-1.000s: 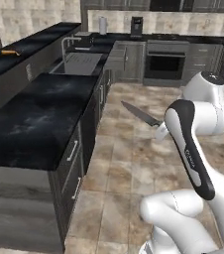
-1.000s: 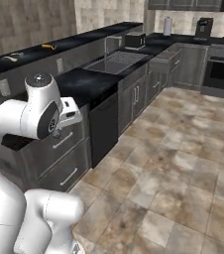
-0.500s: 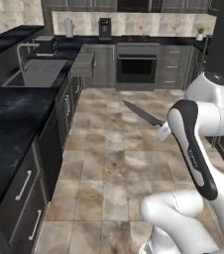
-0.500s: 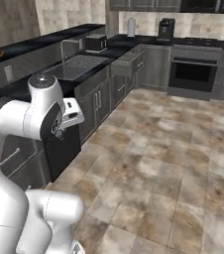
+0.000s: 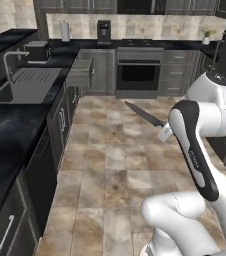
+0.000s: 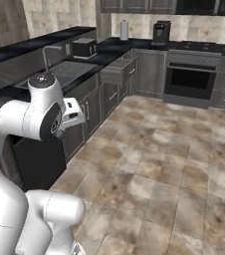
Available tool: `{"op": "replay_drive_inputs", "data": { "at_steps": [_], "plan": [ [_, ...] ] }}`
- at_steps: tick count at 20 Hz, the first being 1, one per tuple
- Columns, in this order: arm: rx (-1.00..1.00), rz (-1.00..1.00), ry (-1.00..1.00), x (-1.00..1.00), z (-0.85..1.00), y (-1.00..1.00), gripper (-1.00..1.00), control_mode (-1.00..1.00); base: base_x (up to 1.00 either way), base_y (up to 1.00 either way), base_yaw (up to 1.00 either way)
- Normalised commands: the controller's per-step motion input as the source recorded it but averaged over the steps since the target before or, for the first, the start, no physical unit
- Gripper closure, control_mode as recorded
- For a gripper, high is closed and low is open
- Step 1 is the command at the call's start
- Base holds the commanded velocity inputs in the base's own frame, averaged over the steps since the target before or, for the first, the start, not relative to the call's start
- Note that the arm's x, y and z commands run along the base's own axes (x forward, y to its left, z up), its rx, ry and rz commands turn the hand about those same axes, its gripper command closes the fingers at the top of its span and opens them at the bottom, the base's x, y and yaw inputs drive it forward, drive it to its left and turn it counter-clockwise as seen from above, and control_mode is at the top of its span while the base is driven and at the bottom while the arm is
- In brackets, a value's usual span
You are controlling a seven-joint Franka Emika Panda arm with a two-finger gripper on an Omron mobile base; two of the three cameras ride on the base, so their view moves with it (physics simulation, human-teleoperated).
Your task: Pick up the metallic utensils from the counter and place them in the open drawer. Make sure not to pick up any wooden utensils.
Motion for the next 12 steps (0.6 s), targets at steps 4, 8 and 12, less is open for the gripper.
{"op": "replay_drive_inputs", "data": {
  "at_steps": [4,8,12],
  "plan": [
    [0.00,0.00,0.00,0.00,0.00,0.00,1.00,1.00,0.99,0.14,-0.05],
    [0.00,0.00,0.00,0.00,0.00,0.00,1.00,1.00,1.00,0.14,-0.06],
    [0.00,0.00,0.00,0.00,0.00,0.00,1.00,1.00,0.94,0.40,-0.05]
  ]
}}
